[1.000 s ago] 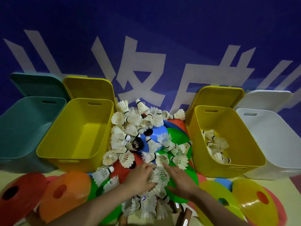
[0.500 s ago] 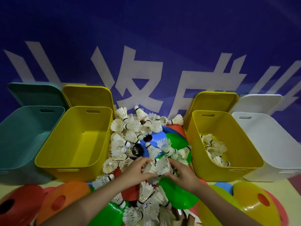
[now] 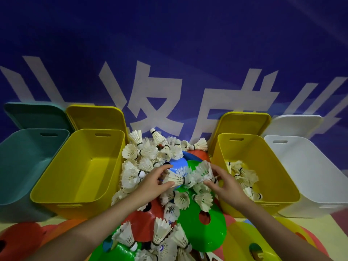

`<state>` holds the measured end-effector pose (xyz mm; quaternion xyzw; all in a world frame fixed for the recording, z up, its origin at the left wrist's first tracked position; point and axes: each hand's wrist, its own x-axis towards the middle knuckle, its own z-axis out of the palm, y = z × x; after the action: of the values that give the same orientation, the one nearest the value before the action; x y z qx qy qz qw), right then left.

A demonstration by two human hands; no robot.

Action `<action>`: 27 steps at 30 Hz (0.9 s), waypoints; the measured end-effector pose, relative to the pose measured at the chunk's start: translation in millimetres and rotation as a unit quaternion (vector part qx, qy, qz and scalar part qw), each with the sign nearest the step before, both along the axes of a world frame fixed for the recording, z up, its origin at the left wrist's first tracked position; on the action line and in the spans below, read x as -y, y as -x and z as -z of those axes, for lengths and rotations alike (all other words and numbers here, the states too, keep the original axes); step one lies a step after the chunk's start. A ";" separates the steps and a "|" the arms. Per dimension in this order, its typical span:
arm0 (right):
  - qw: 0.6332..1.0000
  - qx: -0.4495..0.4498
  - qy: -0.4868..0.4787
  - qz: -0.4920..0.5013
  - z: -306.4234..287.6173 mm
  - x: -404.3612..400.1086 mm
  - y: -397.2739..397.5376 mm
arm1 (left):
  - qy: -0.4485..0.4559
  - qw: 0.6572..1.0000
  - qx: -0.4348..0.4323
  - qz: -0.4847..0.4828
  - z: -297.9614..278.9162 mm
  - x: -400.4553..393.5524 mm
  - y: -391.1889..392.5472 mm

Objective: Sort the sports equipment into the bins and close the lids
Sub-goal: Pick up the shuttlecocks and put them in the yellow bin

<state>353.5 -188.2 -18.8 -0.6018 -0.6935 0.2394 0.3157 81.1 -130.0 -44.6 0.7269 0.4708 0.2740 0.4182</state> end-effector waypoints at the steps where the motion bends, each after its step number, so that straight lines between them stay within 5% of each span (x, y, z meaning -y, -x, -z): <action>1: 1.000 0.015 -0.014 0.013 -3.0 -2.8 -11.3 | -0.003 1.000 0.014 0.001 -3.0 -3.0 -9.8; 5: 0.991 0.082 -0.056 0.093 -5.2 -8.8 -75.0 | -0.005 0.999 0.043 0.017 -15.4 -9.7 -56.0; 10: 0.966 0.148 0.044 0.209 17.3 5.3 -181.2 | -0.018 0.999 0.025 0.029 -22.3 -4.7 -122.6; 15: 0.944 0.240 0.110 0.199 37.1 14.3 -227.3 | -0.037 0.999 0.008 0.022 -23.1 -7.8 -190.6; 27: 0.955 0.239 0.067 0.162 51.4 13.1 -234.0 | 0.012 0.983 -0.183 0.016 13.3 -42.5 -325.5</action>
<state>587.5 -201.2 -70.2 -0.7656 -0.6242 0.0799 0.1337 406.6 -87.5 -57.9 0.7671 0.5308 0.1243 0.3381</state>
